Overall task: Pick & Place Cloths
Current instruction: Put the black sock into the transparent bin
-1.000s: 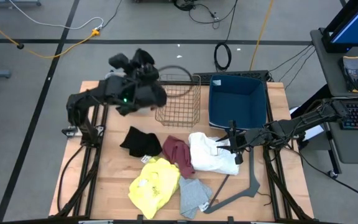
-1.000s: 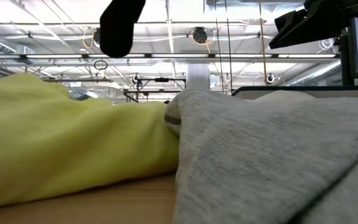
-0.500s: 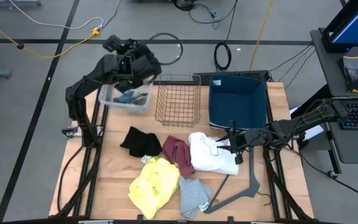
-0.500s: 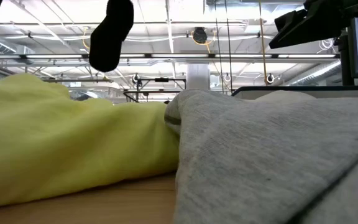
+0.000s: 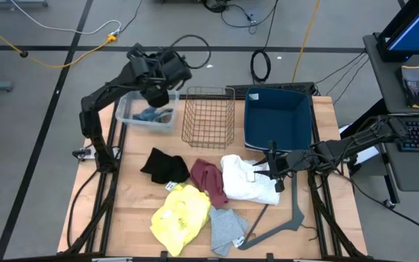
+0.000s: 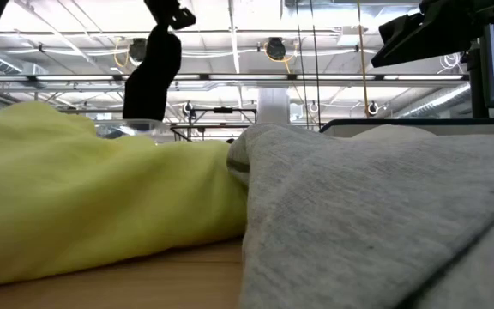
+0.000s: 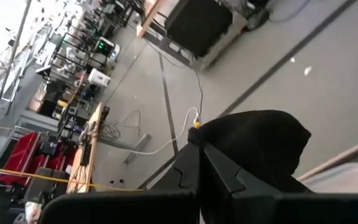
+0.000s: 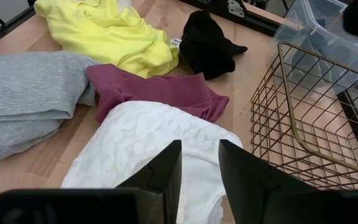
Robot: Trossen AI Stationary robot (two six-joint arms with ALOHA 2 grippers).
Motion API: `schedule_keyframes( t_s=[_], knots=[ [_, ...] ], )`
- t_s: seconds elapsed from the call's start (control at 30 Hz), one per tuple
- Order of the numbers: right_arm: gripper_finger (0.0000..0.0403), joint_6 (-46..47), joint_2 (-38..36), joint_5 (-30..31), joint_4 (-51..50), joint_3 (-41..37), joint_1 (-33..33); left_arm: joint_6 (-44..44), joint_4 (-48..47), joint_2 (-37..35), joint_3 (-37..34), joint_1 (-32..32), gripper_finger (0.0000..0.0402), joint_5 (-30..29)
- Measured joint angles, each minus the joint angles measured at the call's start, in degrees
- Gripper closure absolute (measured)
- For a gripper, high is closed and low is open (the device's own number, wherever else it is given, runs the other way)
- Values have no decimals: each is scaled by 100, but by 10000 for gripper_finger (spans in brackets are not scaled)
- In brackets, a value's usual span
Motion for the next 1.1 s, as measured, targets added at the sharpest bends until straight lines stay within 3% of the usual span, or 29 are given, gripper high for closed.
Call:
schedule_keyframes(
  t_s=[0.6, 1.1],
  knots=[
    [303, 62, -1, 0, -1, 0, 0, -476, -2, 0, -1648, 36, 402, 814],
    [303, 64, 1, 0, -2, 0, 0, -803, -1, 0, -1756, 484, 402, 2612]
  ],
)
